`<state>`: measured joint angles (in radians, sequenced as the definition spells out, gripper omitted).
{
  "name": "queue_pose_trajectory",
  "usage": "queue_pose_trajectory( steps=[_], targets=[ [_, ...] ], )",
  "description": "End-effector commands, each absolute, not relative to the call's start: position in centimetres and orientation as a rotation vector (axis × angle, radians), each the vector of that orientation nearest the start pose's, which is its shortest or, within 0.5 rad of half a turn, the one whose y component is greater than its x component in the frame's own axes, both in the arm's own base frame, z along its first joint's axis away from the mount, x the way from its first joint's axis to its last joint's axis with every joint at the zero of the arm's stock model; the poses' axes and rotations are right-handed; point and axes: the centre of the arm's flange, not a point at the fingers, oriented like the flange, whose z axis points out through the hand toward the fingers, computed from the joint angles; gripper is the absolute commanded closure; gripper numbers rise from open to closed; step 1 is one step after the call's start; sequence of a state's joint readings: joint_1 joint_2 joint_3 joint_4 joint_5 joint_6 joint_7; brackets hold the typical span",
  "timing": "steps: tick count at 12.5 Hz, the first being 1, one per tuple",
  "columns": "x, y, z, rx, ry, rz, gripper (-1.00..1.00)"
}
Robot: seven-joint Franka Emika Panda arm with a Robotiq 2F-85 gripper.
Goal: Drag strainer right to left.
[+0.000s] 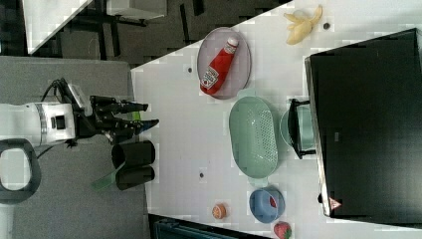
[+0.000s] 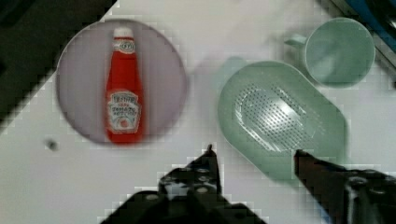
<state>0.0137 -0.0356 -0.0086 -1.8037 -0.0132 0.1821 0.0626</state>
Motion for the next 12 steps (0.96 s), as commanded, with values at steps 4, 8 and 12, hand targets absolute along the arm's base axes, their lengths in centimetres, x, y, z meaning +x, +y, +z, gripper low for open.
queue_pose_trajectory(
  steps=[4,8,12],
  targets=[
    [35.7,-2.7,61.9,-2.857,1.366,0.033,-1.00],
    [40.0,-2.8,54.7,-2.839,1.396,0.011,-1.00],
    [44.6,-2.9,43.3,-2.646,1.745,0.020,-1.00]
  ],
)
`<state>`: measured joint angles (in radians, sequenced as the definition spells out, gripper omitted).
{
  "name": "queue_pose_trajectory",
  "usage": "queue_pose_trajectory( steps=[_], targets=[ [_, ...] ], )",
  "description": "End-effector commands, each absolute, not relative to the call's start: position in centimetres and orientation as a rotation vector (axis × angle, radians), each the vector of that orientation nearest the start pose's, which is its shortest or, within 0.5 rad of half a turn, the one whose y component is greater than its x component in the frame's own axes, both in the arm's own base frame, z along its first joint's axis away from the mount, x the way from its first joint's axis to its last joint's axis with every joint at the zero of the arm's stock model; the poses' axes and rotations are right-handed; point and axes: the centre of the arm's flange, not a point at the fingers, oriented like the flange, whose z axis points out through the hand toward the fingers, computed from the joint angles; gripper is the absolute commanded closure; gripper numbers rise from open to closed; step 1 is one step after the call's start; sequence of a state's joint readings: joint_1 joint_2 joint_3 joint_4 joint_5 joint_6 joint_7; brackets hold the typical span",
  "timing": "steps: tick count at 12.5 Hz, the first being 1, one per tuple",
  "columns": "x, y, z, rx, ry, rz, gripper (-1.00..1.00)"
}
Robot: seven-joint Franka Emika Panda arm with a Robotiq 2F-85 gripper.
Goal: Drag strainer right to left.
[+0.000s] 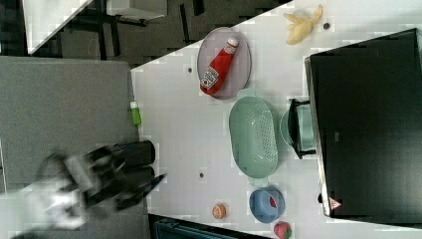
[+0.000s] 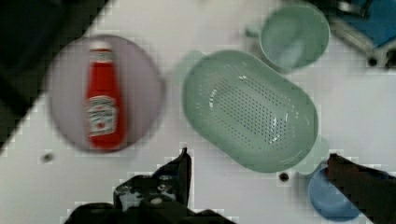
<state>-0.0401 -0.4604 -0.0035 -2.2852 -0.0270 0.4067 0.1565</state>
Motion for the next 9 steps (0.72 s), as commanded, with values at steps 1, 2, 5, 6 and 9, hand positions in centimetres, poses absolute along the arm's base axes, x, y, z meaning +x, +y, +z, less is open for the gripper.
queue_pose_trajectory(
  steps=[1,2,5,6,9],
  targets=[
    [45.5,-3.0,40.6,-2.581,1.851,0.033,-1.00],
    [46.4,-3.0,38.0,-2.510,1.958,0.044,-1.00],
    [48.4,-2.9,30.6,-2.354,2.165,0.062,-1.00],
    [48.7,-2.7,28.2,-2.357,2.172,0.074,-1.00],
    [48.9,-2.4,21.7,-2.370,2.168,0.091,-1.00]
  ],
)
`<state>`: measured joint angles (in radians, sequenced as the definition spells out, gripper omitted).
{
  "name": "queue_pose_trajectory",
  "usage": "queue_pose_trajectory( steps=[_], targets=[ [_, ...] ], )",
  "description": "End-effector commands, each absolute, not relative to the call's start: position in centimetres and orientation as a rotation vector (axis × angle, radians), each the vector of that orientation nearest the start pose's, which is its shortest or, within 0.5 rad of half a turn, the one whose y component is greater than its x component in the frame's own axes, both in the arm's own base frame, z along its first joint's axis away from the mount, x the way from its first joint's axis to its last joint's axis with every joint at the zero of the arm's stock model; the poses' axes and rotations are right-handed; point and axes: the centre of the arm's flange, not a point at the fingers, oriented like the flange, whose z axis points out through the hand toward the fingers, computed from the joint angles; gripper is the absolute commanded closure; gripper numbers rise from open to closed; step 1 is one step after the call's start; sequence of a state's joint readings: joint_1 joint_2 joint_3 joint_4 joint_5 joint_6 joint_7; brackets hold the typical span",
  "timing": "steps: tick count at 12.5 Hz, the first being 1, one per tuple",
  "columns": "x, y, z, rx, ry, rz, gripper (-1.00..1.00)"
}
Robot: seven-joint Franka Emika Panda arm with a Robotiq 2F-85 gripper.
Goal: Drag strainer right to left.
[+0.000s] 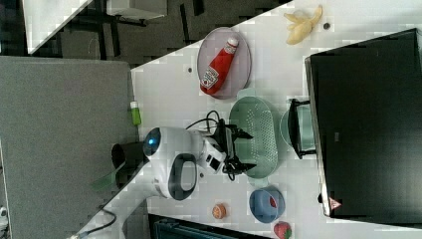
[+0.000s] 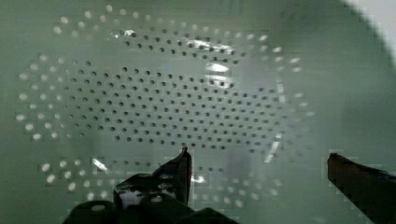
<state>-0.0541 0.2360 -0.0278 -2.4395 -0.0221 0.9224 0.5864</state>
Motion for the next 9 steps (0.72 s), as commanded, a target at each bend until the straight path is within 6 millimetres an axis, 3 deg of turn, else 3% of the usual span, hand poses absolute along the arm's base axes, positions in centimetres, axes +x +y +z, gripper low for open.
queue_pose_trajectory(
  steps=[1,4,6,9],
  targets=[
    [48.7,-2.3,19.7,-2.376,2.168,0.103,-1.00],
    [48.7,-1.2,16.7,-2.337,2.183,0.077,-1.00],
    [48.4,0.2,16.1,-2.274,2.251,0.083,-1.00],
    [48.0,2.8,15.8,-2.305,2.221,0.098,-1.00]
  ],
)
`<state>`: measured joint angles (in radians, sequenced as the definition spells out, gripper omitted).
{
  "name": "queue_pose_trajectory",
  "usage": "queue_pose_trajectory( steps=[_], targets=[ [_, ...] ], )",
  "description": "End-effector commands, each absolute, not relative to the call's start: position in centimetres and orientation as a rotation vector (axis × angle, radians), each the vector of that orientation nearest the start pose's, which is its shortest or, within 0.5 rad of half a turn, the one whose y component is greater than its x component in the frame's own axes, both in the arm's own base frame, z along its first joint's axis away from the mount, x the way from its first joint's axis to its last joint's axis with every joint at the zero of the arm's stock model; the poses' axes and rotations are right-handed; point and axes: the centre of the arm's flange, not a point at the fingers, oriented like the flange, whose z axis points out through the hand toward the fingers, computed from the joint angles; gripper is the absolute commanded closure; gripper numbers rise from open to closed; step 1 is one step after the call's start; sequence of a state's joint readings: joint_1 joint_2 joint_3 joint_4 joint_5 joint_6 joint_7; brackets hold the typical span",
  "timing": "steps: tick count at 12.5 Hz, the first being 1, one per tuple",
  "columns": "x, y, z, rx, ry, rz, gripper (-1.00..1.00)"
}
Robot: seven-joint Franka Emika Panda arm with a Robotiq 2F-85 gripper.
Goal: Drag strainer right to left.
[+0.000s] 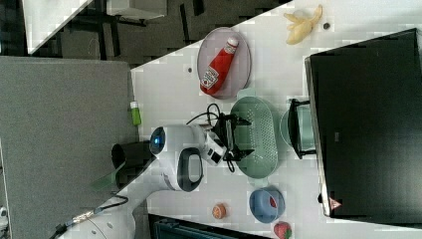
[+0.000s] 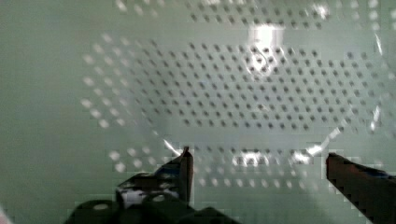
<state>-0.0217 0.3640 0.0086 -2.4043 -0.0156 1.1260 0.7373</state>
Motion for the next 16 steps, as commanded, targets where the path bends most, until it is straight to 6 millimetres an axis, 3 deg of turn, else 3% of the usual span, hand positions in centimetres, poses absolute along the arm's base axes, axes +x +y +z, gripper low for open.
queue_pose_trajectory(
  steps=[1,8,16],
  targets=[
    [48.0,3.5,15.8,-2.319,2.205,0.098,-1.00],
    [47.2,10.1,15.9,-2.349,2.167,0.107,-1.00],
    [45.5,19.9,16.6,-2.250,2.243,0.100,-1.00]
  ],
)
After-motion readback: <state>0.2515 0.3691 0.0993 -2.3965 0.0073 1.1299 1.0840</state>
